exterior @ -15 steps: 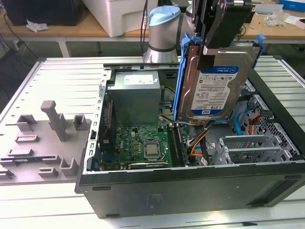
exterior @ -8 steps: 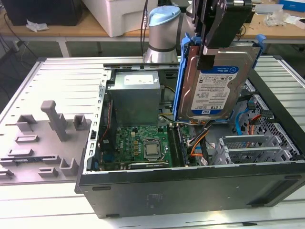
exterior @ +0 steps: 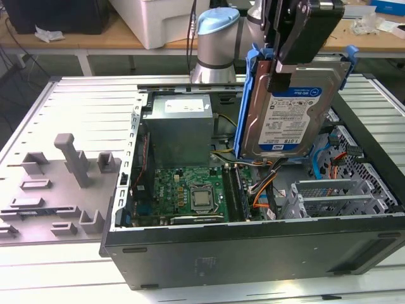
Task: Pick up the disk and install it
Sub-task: 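Insert the disk into the insertion slot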
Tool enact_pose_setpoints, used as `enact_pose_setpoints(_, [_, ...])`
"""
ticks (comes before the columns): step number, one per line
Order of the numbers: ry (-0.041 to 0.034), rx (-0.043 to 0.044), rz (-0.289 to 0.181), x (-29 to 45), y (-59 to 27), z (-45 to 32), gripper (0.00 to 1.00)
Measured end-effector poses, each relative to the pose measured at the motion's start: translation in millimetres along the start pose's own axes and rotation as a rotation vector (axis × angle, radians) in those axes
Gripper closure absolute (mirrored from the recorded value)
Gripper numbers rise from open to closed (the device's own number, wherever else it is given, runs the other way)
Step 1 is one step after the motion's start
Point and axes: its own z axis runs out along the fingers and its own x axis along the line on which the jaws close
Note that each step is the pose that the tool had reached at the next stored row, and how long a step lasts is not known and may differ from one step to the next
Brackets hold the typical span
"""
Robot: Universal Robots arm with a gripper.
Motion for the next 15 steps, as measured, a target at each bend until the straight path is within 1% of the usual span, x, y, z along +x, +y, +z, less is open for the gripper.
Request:
enact_pose_setpoints(1, [-0.0015, 0.0001, -0.001, 1.4, -3.4, 0.1, 0.64])
enact_pose_setpoints(4, [-0.0056, 0.0001, -0.005, 3.8, -9.4, 0.1, 0.64])
enact_pose_setpoints(12, [-0.0163, 0.0003, -0.012, 8.7, -23.5, 0.1, 0.64])
enact_pose_setpoints(15, [-0.0235, 0.0004, -0.015, 12.6, -33.9, 0.2, 0.64])
